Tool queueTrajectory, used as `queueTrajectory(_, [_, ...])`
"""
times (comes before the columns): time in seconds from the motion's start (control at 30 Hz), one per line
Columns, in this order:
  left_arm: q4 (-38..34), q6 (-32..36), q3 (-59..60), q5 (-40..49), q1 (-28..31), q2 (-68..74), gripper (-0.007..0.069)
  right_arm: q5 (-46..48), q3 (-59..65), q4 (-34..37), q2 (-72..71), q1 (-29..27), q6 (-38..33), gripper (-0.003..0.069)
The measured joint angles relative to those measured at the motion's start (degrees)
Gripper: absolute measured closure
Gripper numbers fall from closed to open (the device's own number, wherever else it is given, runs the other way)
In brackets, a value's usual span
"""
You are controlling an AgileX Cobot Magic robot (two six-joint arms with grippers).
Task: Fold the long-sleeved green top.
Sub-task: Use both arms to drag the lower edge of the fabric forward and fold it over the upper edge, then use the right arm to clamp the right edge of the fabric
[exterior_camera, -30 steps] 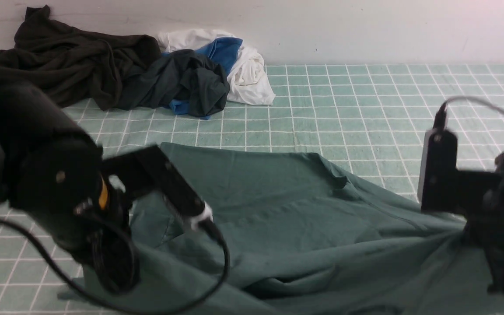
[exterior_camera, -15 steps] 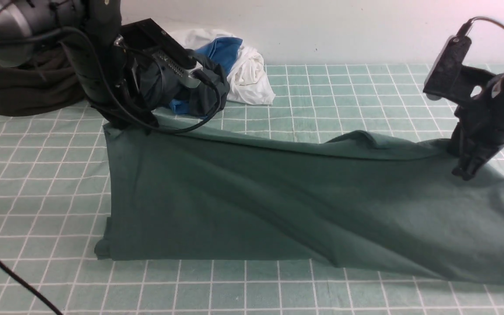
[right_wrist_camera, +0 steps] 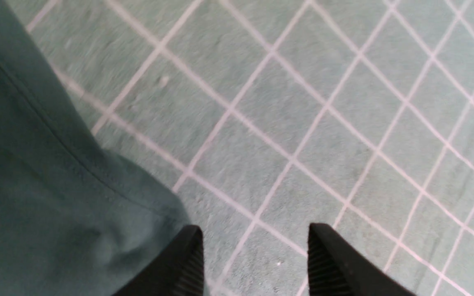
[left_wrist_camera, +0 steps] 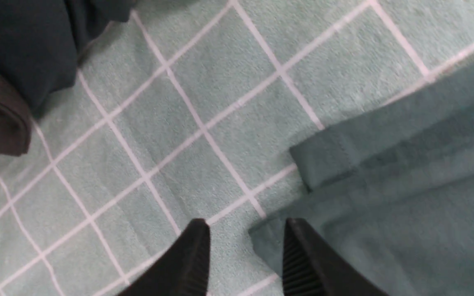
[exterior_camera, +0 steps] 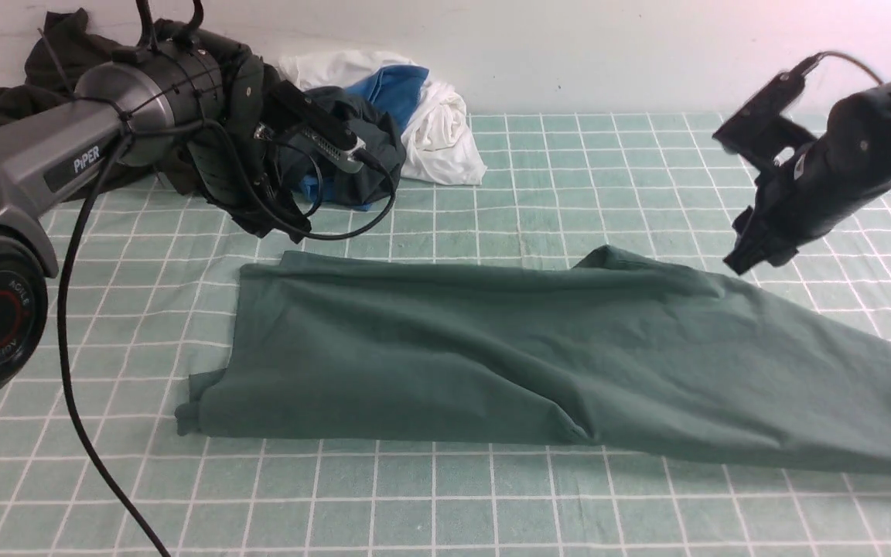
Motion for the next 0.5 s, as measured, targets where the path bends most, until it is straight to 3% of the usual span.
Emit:
queueTrajectory(0.13, [0.02,-6.50,-4.37,3.60,-0.09,0.07,0.0214,5.29,-2.44,3.45,-1.57,0.66,6.03,0.0225])
queueTrajectory(0.23, [-0.10,-9.15,-6.63,9.99,-1.40,-0.54,0.0196,9.75,-2.60,12.10,-2.23,2.35,5.20,0.0220])
queueTrajectory(0.37, [-1.93,-9.57,-6.60,16.89,-3.94,-1.13,0.0279,11.46,-2.45,22.74,0.45,4.85,1.05,0.0220])
queueTrajectory(0.43, [-3.22,-9.35,-6.08,17.75,-4.64,-1.13,0.0326,11.31,-2.45,24.31,1.70,5.15,0.81,0.0220])
queueTrajectory(0.5, [-6.28,-7.83,-3.47,17.83,-5.55,-1.32,0.0442,11.24,-2.20,25.09,3.49,5.08,0.98,0.0220])
